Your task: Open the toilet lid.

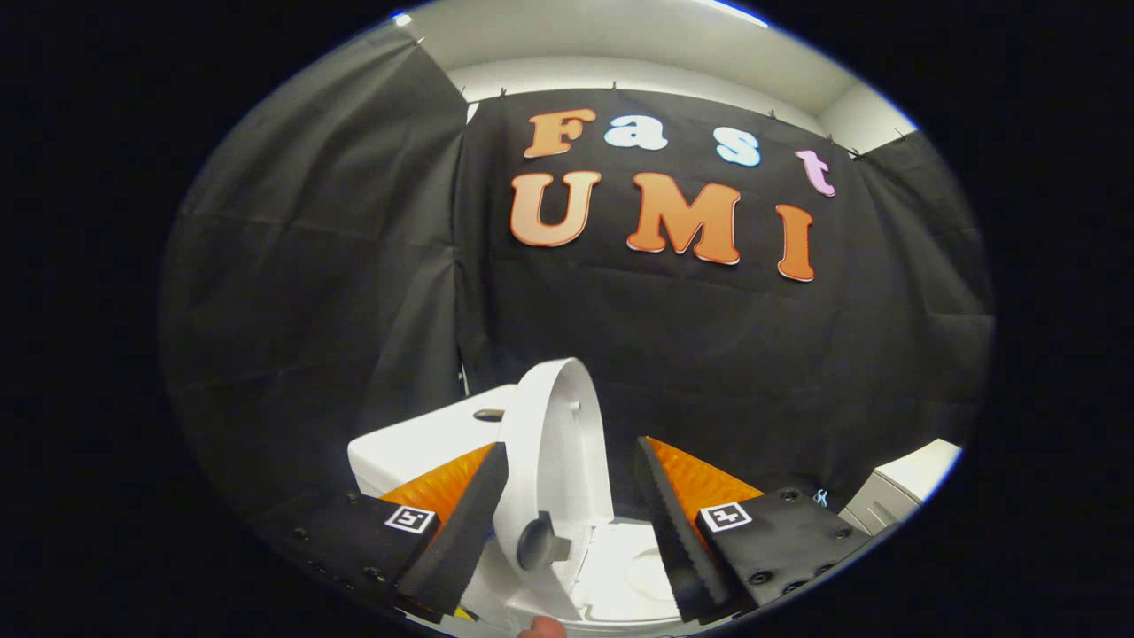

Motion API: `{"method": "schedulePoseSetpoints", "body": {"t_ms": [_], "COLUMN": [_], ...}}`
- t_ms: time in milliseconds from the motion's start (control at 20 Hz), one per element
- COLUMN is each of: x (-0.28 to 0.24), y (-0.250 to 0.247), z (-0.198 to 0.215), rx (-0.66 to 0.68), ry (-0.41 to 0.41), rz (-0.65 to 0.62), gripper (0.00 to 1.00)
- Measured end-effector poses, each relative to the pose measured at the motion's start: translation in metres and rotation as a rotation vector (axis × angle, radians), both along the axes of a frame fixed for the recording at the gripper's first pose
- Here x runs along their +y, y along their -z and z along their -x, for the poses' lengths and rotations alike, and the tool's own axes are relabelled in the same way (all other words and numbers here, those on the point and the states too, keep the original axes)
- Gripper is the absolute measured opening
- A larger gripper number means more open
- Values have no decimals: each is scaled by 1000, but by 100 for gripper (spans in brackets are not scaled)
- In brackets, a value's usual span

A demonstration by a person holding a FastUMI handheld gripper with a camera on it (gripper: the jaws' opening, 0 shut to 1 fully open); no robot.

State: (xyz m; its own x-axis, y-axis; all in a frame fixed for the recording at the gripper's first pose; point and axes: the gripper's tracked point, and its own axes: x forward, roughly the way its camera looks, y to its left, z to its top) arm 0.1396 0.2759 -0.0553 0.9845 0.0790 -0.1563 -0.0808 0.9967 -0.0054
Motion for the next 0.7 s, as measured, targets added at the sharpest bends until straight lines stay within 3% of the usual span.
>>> {"method": "schedulePoseSetpoints", "body": {"t_ms": [250,700], "x": [-63,-177], "y": [-41,-55], "z": [1,29], "rx": [-58,-59], "ry": [38,63], "rz": [-23,-99], "gripper": [93,93]}}
